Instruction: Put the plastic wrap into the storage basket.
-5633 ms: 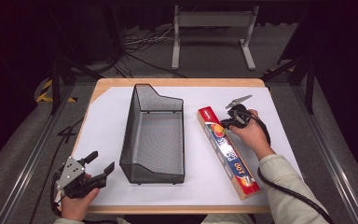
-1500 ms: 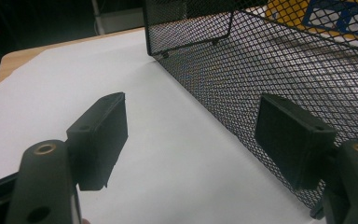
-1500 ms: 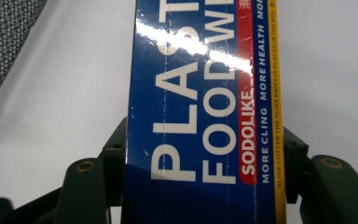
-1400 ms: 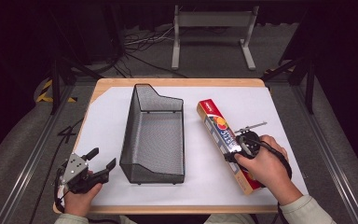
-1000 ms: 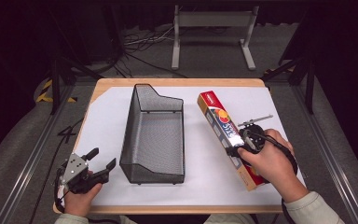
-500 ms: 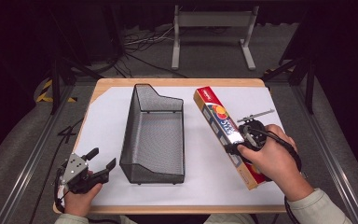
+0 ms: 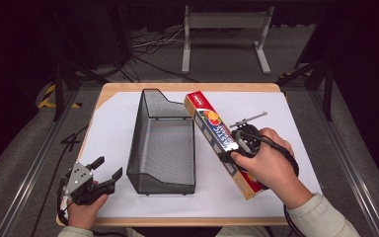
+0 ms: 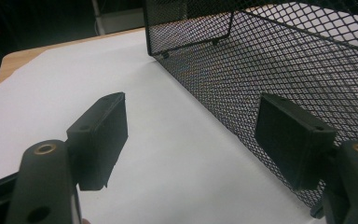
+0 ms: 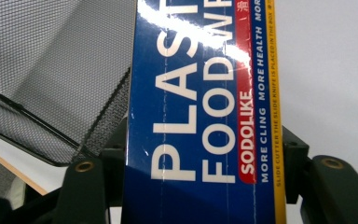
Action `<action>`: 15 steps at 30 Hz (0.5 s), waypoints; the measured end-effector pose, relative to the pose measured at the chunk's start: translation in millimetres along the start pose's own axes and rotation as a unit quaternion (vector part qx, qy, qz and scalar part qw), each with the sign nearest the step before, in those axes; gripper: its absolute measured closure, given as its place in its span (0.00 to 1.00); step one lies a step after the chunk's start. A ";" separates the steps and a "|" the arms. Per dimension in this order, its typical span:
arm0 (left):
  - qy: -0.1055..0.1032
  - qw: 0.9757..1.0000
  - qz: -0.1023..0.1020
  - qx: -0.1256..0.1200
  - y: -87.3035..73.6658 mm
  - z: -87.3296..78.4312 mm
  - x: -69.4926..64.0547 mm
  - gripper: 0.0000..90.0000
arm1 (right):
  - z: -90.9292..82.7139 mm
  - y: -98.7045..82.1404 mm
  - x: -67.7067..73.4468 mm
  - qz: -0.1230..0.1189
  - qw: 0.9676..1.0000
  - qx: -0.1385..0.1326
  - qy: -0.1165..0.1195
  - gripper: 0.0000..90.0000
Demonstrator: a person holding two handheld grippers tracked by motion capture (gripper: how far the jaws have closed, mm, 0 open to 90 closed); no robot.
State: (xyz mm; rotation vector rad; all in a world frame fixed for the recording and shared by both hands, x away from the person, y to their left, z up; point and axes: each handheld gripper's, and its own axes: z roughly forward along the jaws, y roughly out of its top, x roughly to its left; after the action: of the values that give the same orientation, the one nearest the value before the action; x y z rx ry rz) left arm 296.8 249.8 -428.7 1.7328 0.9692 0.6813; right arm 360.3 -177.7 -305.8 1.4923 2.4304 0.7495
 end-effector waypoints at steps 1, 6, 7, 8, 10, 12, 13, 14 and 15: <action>0.000 1.000 0.000 0.000 -0.1 0.0 0.1 0.29 | 0.2 1.5 2.2 -0.001 1.000 0.001 0.003 0.45; 0.000 1.000 0.000 0.001 -0.1 0.0 0.3 0.29 | 0.5 7.0 10.3 -0.007 1.000 0.002 0.004 0.45; 0.000 1.000 0.000 0.000 -0.1 0.1 0.3 0.29 | 0.5 8.6 12.9 -0.009 1.000 0.002 0.004 0.45; 0.000 1.000 0.001 0.000 -0.1 0.2 0.3 0.29 | 0.4 9.8 15.1 -0.010 1.000 0.002 0.005 0.45; -0.001 1.000 0.001 0.000 -0.1 0.2 0.2 0.29 | 0.6 12.1 19.2 -0.012 1.000 0.001 0.007 0.45; 0.000 1.000 0.001 0.000 -0.1 0.2 0.3 0.29 | 1.0 14.0 23.3 -0.015 1.000 0.000 0.009 0.45; 0.000 1.000 0.000 0.000 -0.2 0.2 0.3 0.29 | 1.4 15.5 26.3 -0.015 1.000 0.002 0.010 0.45; 0.000 1.000 0.001 0.001 -0.1 0.1 0.3 0.29 | 2.0 16.5 27.8 -0.017 1.000 0.002 0.012 0.45; 0.000 1.000 0.001 0.000 -0.2 0.3 0.3 0.29 | 2.6 17.5 29.6 -0.017 1.000 0.002 0.012 0.45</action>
State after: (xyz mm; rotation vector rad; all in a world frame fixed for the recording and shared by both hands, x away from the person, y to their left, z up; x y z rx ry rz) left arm 297.2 249.9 -429.0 1.7336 0.9675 0.6812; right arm 360.9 -144.6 -296.2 1.4486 2.4707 0.7603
